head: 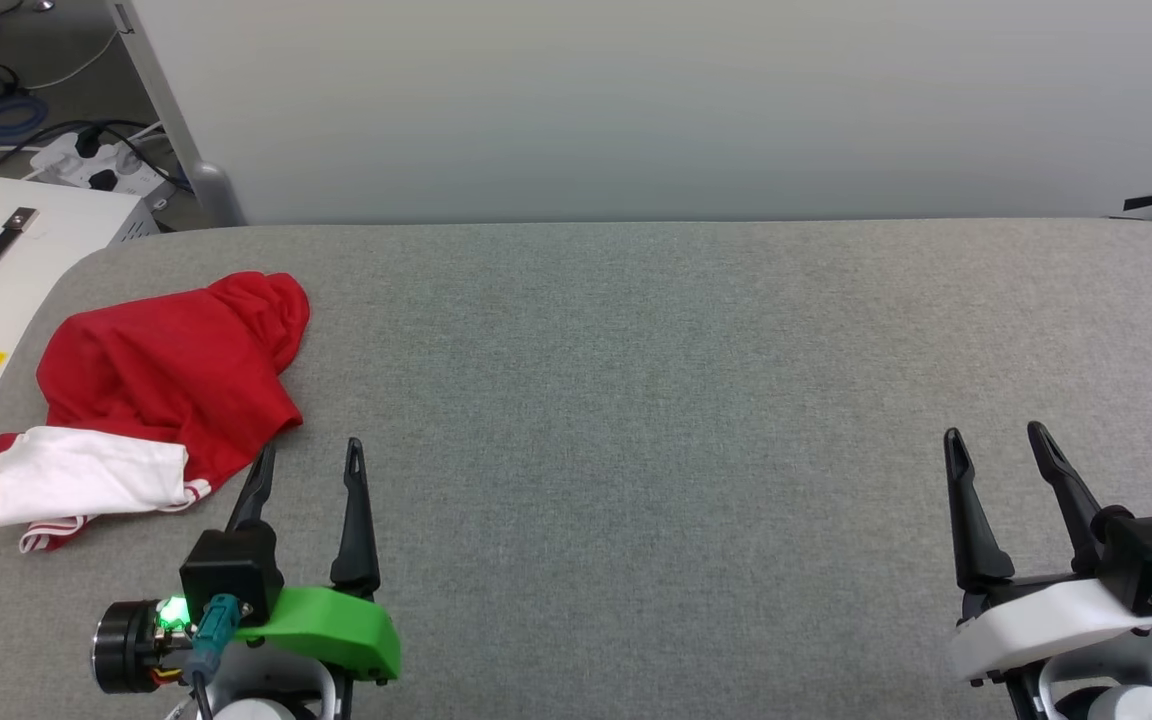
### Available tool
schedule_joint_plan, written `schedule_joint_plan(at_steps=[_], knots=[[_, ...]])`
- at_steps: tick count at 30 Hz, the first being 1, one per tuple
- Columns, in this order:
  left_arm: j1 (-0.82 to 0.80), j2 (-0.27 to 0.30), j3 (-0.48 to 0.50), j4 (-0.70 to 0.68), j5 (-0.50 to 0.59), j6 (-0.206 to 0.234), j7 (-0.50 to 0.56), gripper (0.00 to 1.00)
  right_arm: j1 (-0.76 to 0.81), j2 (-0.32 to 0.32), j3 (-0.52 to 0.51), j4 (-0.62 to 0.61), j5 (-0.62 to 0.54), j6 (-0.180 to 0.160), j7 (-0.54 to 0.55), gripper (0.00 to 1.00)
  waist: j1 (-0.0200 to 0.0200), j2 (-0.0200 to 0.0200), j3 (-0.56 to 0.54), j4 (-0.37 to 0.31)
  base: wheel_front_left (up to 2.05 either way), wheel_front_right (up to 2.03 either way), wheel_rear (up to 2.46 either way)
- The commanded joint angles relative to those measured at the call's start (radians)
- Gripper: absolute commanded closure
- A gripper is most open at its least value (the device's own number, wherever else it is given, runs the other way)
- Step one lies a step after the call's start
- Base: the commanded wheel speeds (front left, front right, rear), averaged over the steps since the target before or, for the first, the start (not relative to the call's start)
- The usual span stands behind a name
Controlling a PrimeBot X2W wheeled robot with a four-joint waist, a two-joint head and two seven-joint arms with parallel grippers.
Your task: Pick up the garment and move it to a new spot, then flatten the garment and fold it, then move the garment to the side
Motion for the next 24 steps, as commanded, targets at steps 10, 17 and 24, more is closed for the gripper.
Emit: schedule_joint_plan(at_steps=[10, 17, 24], knots=[[0.016, -0.003, -0.009, 0.003, -0.02, 0.011, -0.032, 0.0, 0.026, -0.001, 0.0, -0.014, 0.023, 0.0, -0.03, 0.0, 0.0, 0.0, -0.002, 0.004, 0.0, 0.0, 0.0], [0.019, -0.003, -0.014, 0.006, -0.028, 0.017, -0.047, 0.0, 0.036, -0.001, -0.001, -0.016, 0.032, 0.0, -0.045, 0.0, 0.0, 0.0, -0.005, 0.007, 0.0, 0.0, 0.0], [0.026, -0.003, -0.017, 0.006, -0.033, 0.022, -0.062, 0.0, 0.044, -0.001, -0.003, -0.017, 0.038, -0.001, -0.059, 0.0, 0.0, 0.0, -0.008, 0.01, 0.0, 0.0, 0.0]])
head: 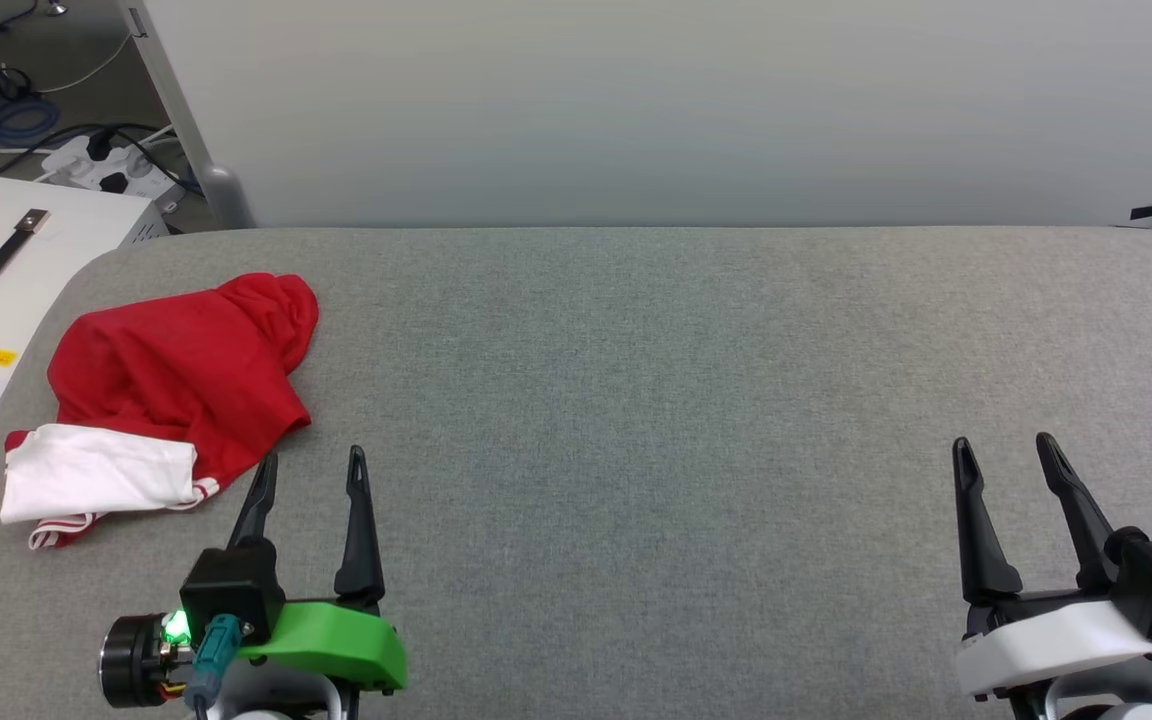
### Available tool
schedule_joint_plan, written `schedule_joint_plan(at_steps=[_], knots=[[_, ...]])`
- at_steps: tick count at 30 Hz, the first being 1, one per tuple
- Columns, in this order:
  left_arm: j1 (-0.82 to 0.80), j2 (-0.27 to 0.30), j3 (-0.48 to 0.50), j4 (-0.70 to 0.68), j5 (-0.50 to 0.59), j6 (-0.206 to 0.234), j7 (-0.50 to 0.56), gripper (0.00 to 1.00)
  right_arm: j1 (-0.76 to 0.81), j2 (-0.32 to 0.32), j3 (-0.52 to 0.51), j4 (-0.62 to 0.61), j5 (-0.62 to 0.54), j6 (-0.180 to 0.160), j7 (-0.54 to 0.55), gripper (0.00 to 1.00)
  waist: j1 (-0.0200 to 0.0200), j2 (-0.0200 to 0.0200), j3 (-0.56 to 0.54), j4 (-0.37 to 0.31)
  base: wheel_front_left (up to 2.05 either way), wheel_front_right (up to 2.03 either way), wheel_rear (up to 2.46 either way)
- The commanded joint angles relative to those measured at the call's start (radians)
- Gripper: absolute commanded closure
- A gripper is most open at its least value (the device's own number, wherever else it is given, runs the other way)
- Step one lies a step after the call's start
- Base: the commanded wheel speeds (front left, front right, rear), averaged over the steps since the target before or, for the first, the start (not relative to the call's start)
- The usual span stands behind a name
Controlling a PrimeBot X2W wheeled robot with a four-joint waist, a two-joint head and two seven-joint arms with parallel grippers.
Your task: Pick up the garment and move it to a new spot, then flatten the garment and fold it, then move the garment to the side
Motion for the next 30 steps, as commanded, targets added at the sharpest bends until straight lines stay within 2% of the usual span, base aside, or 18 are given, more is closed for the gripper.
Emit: schedule_joint_plan(at_steps=[1, 30], knots=[[0.01, -0.003, -0.002, 0.0, -0.007, 0.004, -0.011, 0.0, 0.017, -0.001, -0.003, -0.009, 0.009, -0.001, -0.011, 0.0, 0.0, 0.0, 0.0, 0.001, 0.0, 0.0, 0.0], [0.019, -0.005, -0.016, 0.007, -0.032, 0.001, -0.071, 0.0, 0.04, -0.001, 0.0, -0.014, 0.043, -0.001, -0.07, 0.0, 0.0, 0.0, 0.014, 0.001, 0.0, 0.0, 0.0]])
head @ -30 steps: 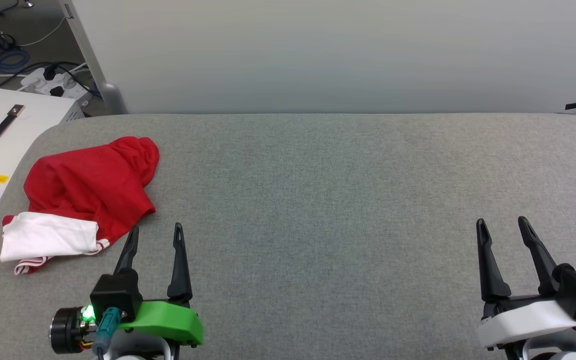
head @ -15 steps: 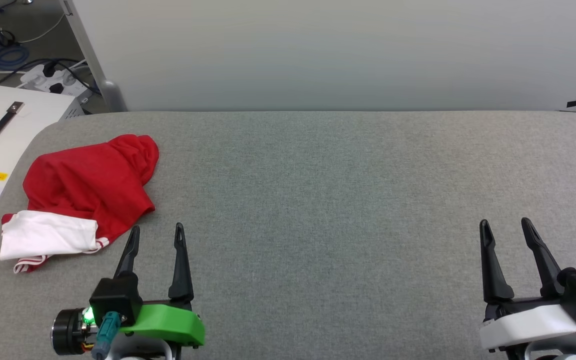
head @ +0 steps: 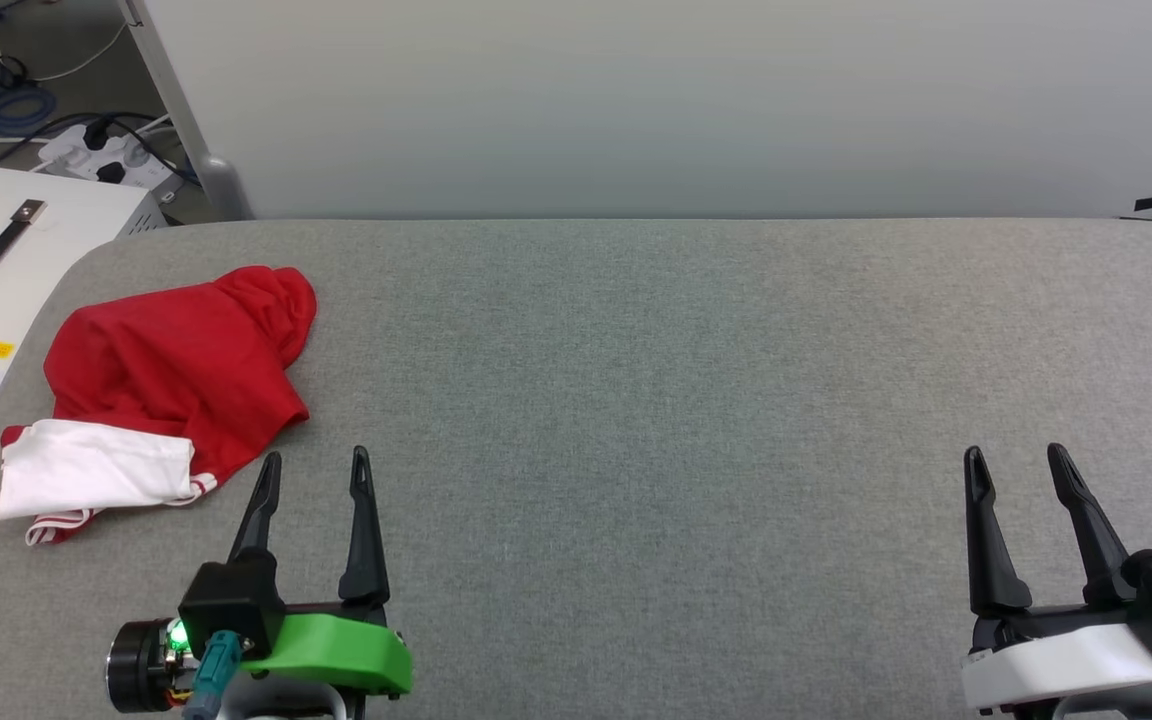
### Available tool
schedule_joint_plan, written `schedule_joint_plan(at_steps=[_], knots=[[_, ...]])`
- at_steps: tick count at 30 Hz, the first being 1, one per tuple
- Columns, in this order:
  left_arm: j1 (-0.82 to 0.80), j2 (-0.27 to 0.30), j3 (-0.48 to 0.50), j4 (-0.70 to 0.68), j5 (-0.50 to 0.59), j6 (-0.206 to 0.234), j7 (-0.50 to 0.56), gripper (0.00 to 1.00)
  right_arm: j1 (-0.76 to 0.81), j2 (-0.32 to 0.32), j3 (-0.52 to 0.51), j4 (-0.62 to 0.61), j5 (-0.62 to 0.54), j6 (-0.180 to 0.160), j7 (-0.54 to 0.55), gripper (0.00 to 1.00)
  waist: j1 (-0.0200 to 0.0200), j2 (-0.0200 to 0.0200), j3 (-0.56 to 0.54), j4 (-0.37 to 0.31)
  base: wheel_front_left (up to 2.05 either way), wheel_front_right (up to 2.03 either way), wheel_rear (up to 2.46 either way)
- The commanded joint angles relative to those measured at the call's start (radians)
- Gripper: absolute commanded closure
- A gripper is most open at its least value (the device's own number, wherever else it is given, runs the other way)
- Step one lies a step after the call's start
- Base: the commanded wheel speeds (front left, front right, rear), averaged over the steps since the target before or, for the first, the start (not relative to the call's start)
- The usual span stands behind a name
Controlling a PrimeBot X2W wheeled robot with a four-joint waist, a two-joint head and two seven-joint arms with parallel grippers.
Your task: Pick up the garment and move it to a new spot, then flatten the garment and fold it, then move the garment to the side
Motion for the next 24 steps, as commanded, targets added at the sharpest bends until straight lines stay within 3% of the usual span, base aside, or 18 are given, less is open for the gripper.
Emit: schedule_joint_plan(at_steps=[1, 17, 24], knots=[[0.011, -0.004, -0.002, 0.003, -0.006, 0.001, -0.012, 0.0, 0.01, -0.001, 0.001, -0.006, 0.012, -0.001, -0.01, 0.0, 0.0, -0.0001, 0.0, 0.001, 0.0, 0.0, 0.0], [0.014, -0.005, -0.014, 0.014, 0.002, 0.024, -0.033, 0.0, 0.018, -0.001, 0.012, -0.007, 0.009, -0.001, -0.03, 0.0, 0.0, -0.0001, 0.007, 0.017, 0.0, 0.0, 0.0], [-0.002, -0.005, -0.013, 0.016, 0.002, 0.031, -0.033, 0.0, 0.011, -0.001, 0.014, -0.015, 0.001, -0.001, -0.03, 0.0, 0.0, -0.0001, 0.024, 0.067, 0.0, 0.0, 0.0]])
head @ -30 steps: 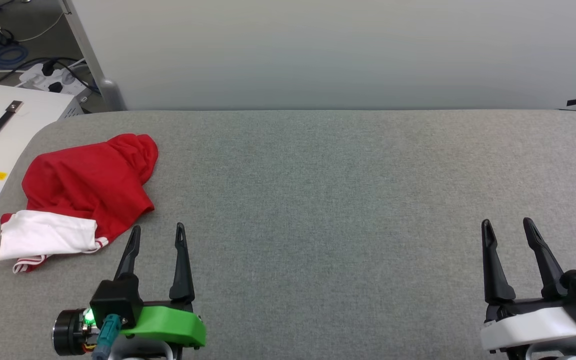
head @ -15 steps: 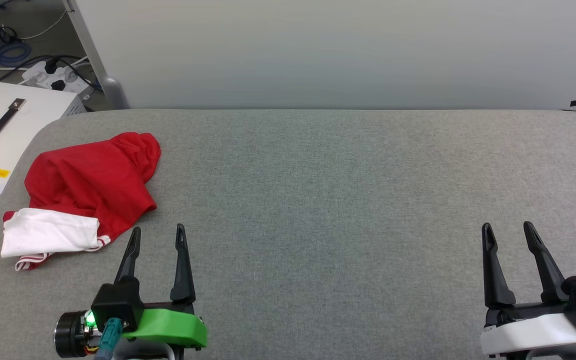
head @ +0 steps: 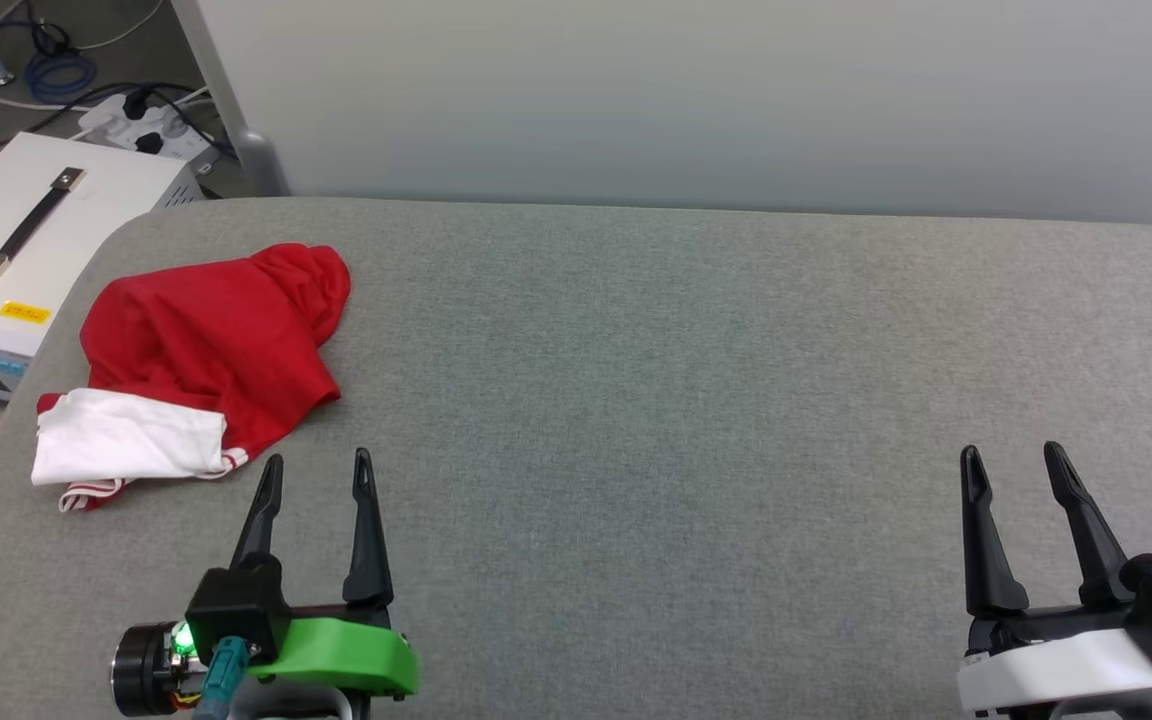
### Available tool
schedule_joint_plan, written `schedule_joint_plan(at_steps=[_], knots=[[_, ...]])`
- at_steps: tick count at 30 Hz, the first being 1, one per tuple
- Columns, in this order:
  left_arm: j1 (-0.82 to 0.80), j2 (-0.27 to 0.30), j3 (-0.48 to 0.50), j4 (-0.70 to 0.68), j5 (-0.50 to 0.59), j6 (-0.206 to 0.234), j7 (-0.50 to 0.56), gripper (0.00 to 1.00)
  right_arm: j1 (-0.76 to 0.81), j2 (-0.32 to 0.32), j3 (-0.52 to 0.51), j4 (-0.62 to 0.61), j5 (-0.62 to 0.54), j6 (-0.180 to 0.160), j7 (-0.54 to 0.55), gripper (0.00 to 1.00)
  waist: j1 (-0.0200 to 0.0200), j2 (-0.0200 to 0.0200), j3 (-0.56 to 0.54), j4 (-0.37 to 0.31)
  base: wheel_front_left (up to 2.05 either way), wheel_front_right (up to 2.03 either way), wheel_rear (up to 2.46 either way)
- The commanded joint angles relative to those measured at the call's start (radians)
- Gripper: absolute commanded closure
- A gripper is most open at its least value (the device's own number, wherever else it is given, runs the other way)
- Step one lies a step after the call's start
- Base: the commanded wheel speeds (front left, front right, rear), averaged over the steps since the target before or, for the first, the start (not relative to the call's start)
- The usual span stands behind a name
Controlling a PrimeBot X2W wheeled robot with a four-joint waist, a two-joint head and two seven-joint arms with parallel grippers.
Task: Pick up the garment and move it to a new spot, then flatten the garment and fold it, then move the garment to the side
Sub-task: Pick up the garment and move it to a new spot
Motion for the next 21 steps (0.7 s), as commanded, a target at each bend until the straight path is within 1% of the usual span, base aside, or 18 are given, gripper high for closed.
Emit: schedule_joint_plan(at_steps=[1, 5, 21], knots=[[-0.004, -0.004, 0.001, 0.003, 0.001, 0.006, -0.006, 0.0, 0.005, -0.001, 0.002, -0.008, -0.005, -0.001, -0.006, 0.0, 0.0, -0.0001, 0.01, 0.028, 0.0, 0.0, 0.0], [-0.015, -0.004, 0.012, 0.002, 0.0, 0.009, -0.006, 0.0, -0.003, -0.001, 0.004, -0.009, -0.008, -0.001, -0.006, 0.0, 0.0, -0.0001, 0.023, 0.071, 0.0, 0.0, 0.0], [-0.04, -0.004, 0.044, 0.008, -0.044, 0.021, -0.006, 0.0, -0.027, -0.001, 0.018, -0.009, -0.03, -0.001, -0.006, 0.0, 0.0, -0.0001, 0.066, 0.287, 0.0, 0.0, 0.0]])
